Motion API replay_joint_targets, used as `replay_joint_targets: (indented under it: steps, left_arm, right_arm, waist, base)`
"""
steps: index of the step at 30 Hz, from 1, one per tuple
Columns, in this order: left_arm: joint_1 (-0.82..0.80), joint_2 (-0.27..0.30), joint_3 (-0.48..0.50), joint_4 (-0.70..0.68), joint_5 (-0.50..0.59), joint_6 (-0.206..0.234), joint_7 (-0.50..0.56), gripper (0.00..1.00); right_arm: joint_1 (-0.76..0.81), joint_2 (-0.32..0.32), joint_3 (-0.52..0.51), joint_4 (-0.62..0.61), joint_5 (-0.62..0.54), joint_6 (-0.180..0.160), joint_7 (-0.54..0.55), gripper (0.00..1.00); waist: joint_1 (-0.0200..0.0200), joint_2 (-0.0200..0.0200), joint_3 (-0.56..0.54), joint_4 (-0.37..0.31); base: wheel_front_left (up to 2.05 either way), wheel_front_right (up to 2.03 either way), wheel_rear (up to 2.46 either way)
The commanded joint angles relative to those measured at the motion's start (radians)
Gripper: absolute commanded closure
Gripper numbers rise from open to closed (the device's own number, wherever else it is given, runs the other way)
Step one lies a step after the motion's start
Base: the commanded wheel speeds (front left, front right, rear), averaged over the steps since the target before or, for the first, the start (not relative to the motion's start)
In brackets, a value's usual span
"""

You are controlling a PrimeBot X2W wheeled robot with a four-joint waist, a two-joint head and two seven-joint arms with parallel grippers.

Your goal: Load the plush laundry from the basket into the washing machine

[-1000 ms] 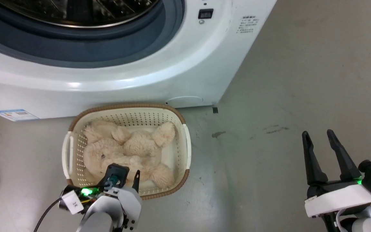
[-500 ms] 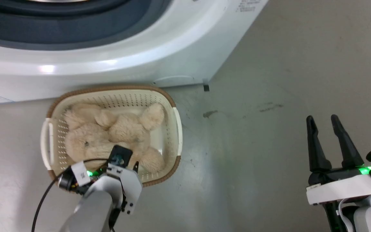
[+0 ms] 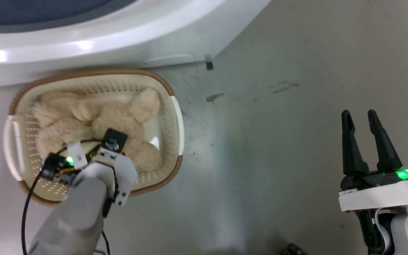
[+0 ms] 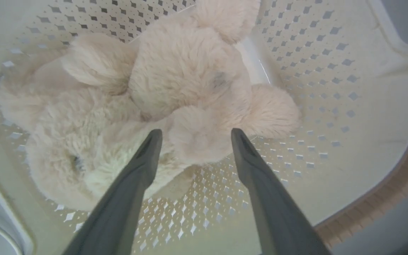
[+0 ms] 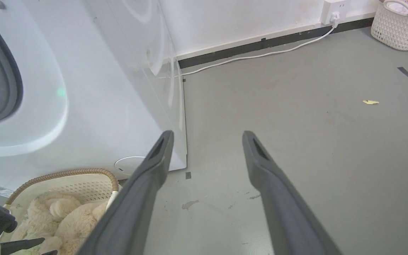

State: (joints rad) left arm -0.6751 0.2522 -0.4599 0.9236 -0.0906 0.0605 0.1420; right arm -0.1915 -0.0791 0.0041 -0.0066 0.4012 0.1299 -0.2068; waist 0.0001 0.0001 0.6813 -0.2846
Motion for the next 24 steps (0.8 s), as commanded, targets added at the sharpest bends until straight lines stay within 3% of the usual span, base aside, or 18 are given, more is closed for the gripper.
replay_joint_targets:
  steps: [1, 24]
  left_arm:
    - [-0.038, 0.006, -0.013, 0.024, -0.004, 0.009, 0.006, 0.0]
    - [-0.32, 0.044, -0.125, 0.284, -0.043, 0.058, 0.11, 0.0]
  right_arm:
    - [-0.018, -0.007, 0.0, 0.003, 0.014, 0.001, -0.011, 0.0]
    - [-0.101, -0.017, 0.035, 0.017, 0.124, 0.001, -0.055, 0.0]
  waist:
    - [-0.0001, -0.0001, 0.029, -0.016]
    - [-0.0001, -0.0001, 0.282, -0.107]
  base:
    - [0.0, 0.0, 0.0]
    - [0.0, 0.0, 0.0]
